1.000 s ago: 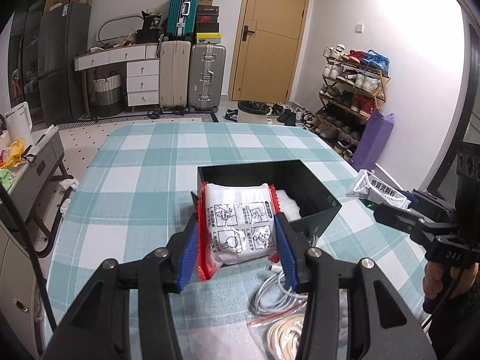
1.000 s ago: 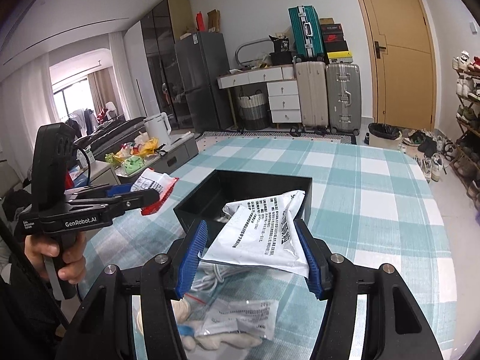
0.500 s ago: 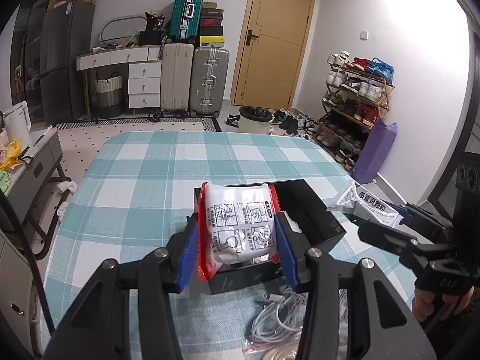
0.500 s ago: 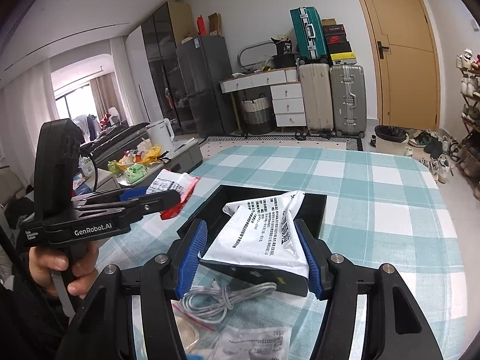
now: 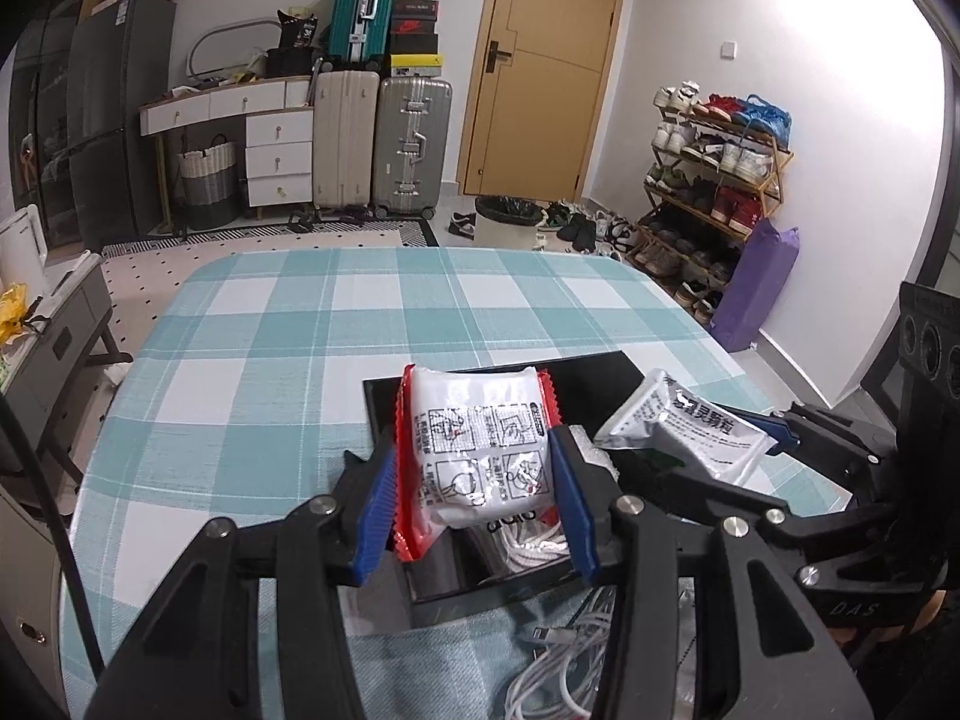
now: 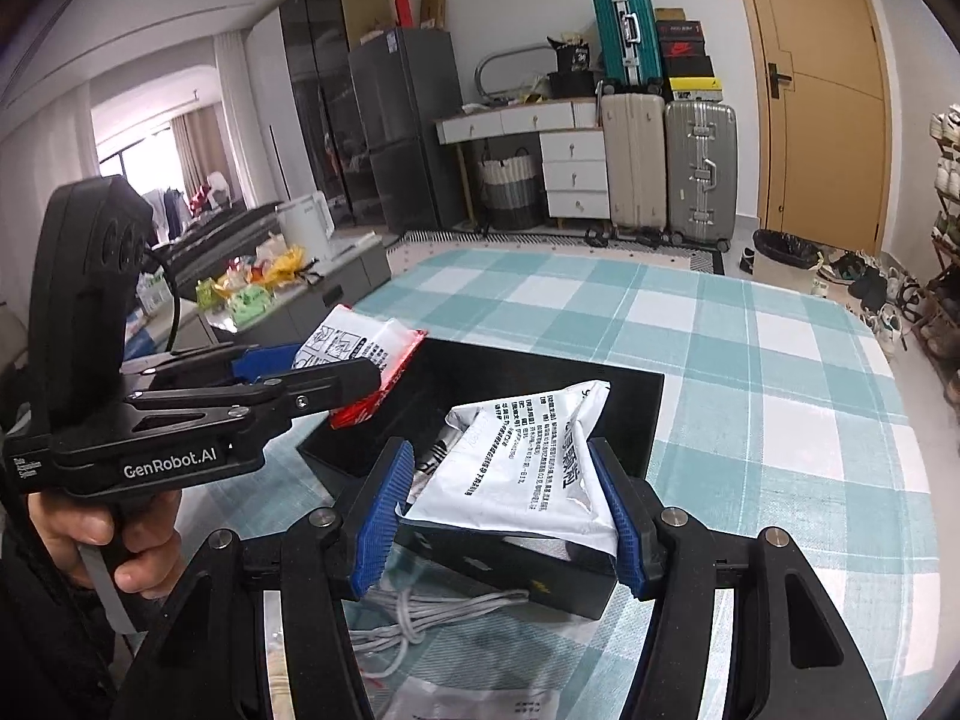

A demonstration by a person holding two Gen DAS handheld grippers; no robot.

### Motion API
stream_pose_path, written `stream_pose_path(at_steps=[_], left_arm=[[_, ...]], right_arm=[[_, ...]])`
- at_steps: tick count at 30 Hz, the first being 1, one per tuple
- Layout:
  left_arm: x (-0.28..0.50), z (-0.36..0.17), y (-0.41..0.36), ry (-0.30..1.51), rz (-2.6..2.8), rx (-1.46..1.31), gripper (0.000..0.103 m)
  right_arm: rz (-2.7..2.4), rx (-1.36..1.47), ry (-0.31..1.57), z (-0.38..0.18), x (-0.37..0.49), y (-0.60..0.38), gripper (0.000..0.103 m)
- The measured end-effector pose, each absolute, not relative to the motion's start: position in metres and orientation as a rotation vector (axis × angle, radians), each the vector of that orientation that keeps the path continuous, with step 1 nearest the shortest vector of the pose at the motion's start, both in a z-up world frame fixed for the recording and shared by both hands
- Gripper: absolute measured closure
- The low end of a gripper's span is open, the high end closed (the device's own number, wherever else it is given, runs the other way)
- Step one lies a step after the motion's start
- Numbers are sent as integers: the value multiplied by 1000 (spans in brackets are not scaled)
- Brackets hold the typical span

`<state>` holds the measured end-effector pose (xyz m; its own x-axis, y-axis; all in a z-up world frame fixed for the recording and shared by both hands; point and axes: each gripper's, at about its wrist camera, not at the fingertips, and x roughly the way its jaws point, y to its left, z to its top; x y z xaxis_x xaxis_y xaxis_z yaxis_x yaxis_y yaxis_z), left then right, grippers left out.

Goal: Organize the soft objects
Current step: 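Carry the red-edged packet into the box while the right tool carries the sachet there, then open both tools to drop the packet and sachet into the box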

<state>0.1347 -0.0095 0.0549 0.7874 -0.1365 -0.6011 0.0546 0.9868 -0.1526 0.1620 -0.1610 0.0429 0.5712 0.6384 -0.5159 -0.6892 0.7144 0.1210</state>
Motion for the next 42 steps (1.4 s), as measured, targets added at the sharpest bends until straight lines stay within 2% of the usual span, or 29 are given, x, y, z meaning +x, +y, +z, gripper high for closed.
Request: stream_pose_path(at_steps=[19, 31, 40, 42], left_arm=[[159, 30, -18, 730, -133, -98, 56], [154, 28, -21, 735, -150, -85, 56], [150, 26, -26, 745, -163, -76, 56], [149, 26, -26, 748, -166, -76, 55]], right_arm=[[775, -276, 639, 18, 201, -137, 44], [787, -245, 720, 15, 198, -135, 44], [768, -262, 679, 15, 191, -136, 43], [743, -302, 643, 16, 188, -135, 40]])
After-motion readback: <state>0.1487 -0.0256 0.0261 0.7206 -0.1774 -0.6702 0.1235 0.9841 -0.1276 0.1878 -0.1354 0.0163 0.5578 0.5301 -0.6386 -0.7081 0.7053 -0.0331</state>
